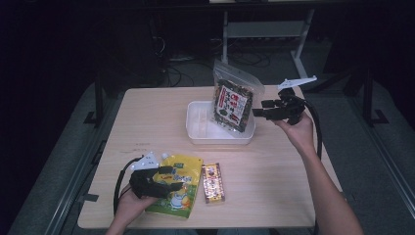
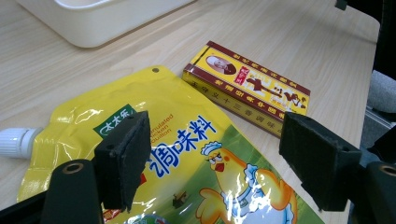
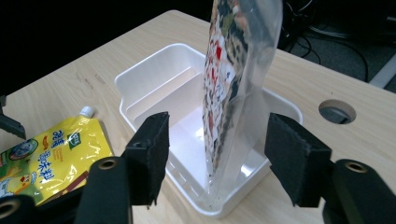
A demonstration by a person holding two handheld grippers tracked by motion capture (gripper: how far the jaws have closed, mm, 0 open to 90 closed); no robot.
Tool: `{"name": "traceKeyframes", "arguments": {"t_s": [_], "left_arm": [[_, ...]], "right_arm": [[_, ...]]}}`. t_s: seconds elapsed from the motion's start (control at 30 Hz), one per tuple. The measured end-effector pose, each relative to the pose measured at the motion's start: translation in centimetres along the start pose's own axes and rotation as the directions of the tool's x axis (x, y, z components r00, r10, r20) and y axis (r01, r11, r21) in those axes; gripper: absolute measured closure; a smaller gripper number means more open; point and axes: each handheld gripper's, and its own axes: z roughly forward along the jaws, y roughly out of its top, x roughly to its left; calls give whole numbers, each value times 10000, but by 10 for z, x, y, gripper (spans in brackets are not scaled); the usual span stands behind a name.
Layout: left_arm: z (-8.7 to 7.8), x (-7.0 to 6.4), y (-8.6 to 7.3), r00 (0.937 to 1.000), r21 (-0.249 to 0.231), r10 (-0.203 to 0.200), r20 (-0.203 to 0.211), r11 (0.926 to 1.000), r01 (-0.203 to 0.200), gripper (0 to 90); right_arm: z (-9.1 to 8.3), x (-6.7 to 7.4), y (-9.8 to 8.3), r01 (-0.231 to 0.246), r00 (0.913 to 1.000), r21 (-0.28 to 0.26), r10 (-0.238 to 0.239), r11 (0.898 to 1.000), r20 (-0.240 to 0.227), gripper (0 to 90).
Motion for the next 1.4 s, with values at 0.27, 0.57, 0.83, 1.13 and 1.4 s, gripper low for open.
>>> {"name": "traceKeyframes", "arguments": {"t_s": [0.27, 0.57, 0.83, 1.13, 1.4], "left_arm": [[-1, 1, -1, 10000, 15, -28, -67, 10000, 28, 246], [-1, 2, -1, 9999, 41, -21, -127, 10000, 21, 246], [0, 2, -2, 9999, 90, -29, -114, 10000, 30, 246], [0, 4, -3, 9999, 97, -63, -88, 9999, 64, 246], [-3, 5, -4, 9998, 72, -106, -190, 9999, 107, 246]], "right_arm": [[-5, 5, -11, -123, 9998, 216, 127, 9997, -180, 383], [-6, 18, -22, 61, 9992, 430, -44, 9991, -389, 371], [-7, 25, -30, 43, 9985, 415, -20, 9991, -544, 365], [-4, 34, -42, -13, 9963, 686, 72, 9976, -854, 350], [2, 45, -46, 144, 9951, 731, -72, 9972, -986, 341]]}}
